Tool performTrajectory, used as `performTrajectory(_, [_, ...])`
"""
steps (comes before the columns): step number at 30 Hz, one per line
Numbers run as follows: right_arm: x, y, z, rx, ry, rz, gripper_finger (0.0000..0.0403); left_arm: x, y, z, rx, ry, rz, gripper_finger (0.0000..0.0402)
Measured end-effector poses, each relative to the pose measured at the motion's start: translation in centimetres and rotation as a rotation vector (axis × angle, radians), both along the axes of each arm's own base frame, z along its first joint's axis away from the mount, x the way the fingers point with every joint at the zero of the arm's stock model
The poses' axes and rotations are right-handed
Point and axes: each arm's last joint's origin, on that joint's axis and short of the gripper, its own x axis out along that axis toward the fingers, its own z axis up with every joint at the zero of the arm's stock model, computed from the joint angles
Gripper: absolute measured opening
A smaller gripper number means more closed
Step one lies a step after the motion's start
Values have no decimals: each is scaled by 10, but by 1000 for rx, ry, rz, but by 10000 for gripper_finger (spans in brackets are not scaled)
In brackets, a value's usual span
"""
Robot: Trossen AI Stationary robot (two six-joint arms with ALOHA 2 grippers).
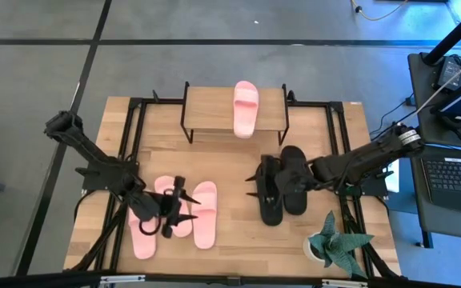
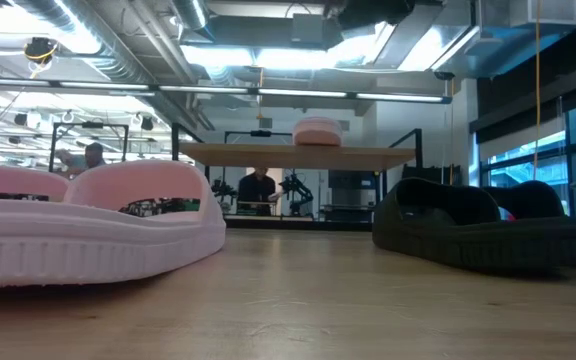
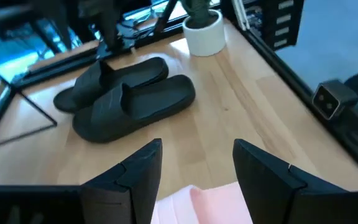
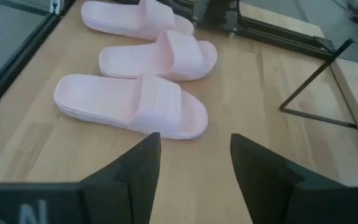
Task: Pick and place slides into the shelf
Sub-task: Put the pink slipper slide on the shelf
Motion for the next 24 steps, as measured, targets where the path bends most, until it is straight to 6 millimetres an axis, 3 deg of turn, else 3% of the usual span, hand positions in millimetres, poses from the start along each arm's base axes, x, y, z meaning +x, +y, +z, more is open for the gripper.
performTrajectory(3, [-1,-1,-8,-20,12,-23,196,7,-8,-13,92,2,19,190])
performTrajectory(13, [-4,-6,-1,-57,-37,-129,196,18,-36,-64,209,61,176,190])
performTrajectory(18, [-4,-5,0,-50,-42,-132,196,35,-52,-64,224,85,229,190])
performTrajectory(24, [-4,-5,0,-29,-44,-143,196,53,-53,-65,268,247,343,190])
